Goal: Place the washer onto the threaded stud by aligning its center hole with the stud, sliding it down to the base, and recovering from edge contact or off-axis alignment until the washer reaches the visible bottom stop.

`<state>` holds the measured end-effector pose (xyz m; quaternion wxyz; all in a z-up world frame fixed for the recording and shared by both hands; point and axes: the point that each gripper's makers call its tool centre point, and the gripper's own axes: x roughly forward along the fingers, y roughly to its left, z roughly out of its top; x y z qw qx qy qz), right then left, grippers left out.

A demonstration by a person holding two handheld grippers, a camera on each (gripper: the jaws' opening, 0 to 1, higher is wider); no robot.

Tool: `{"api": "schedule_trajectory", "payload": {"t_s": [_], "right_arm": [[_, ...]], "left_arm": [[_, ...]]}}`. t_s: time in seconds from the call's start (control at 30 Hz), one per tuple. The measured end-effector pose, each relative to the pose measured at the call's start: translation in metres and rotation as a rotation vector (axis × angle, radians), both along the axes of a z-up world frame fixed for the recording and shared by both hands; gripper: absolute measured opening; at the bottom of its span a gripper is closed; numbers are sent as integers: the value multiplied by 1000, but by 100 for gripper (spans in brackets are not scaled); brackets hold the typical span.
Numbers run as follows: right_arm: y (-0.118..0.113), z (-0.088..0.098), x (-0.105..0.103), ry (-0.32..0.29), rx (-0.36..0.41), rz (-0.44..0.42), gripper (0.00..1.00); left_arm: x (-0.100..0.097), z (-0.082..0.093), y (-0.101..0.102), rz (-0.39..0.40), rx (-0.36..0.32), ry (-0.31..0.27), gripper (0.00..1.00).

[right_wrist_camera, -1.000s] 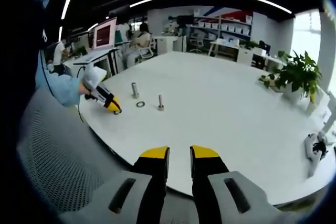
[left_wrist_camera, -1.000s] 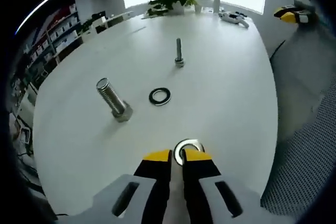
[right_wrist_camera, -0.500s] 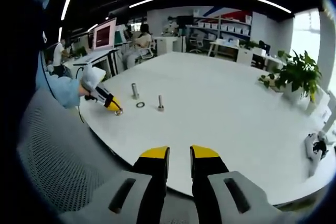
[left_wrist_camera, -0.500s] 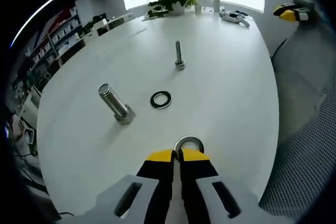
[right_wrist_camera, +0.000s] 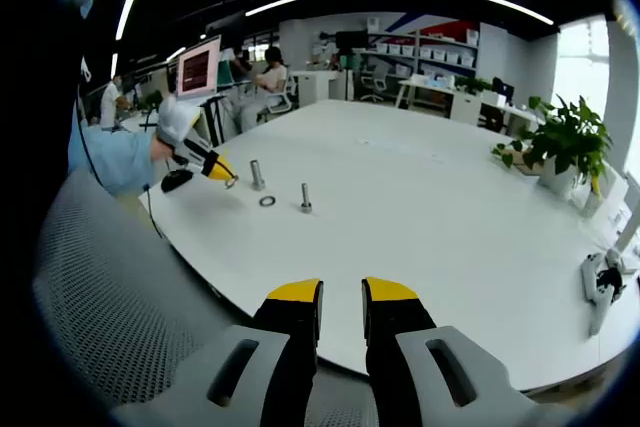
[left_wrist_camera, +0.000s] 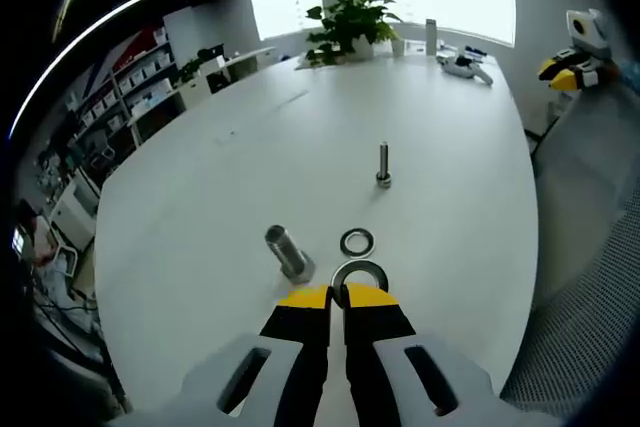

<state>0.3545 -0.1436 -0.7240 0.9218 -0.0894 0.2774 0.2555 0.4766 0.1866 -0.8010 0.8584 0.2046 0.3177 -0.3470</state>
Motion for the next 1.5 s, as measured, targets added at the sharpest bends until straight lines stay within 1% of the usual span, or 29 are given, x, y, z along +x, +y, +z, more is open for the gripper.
{"api": "schedule_trajectory", "payload": {"t_s": [0.03,0.1,0.13,0.2,0.27,0.33,0.47,0.57,0.6,0.7,0.87,0.93,0.97,1.07,1.23,1.33,1.4,1.5], "right_arm": [[0,0,0,0,0,0,18],[0,0,0,-1,1,-2,18],[0,0,0,-2,2,-2,18],[0,0,0,0,1,0,18],[1,0,0,1,0,2,18],[1,0,0,1,0,1,18],[0,0,0,0,2,-2,18],[0,1,0,0,2,-3,18],[0,1,0,0,2,-4,18],[1,1,0,0,2,-5,18],[1,1,0,1,2,-4,18],[1,1,0,3,2,-3,18],[1,0,0,3,1,-2,18],[1,1,0,3,2,-3,18],[1,1,0,4,3,-2,18],[1,1,0,3,4,-1,18],[1,1,0,3,3,-1,18],[1,1,0,2,4,-2,18]], "left_arm": [[5,6,2,5,-3,-13,1],[13,12,4,11,-8,-23,1],[16,13,4,13,-8,-21,1],[24,16,5,7,12,-36,1],[33,17,7,6,20,-36,1],[40,18,6,2,21,-33,1],[54,10,8,-7,49,-34,1],[58,8,7,-11,59,-27,1],[59,4,8,-14,66,-26,1],[63,3,6,-9,51,-11,1],[64,-2,4,-17,69,-4,2],[65,-6,4,-24,70,14,2],[65,-5,5,-27,69,5,2],[65,-5,7,-17,53,20,2],[61,0,2,-41,61,18,2],[65,-3,2,-55,63,10,3],[67,-3,2,-47,67,2,4],[67,-3,1,-44,59,6,3]]}}
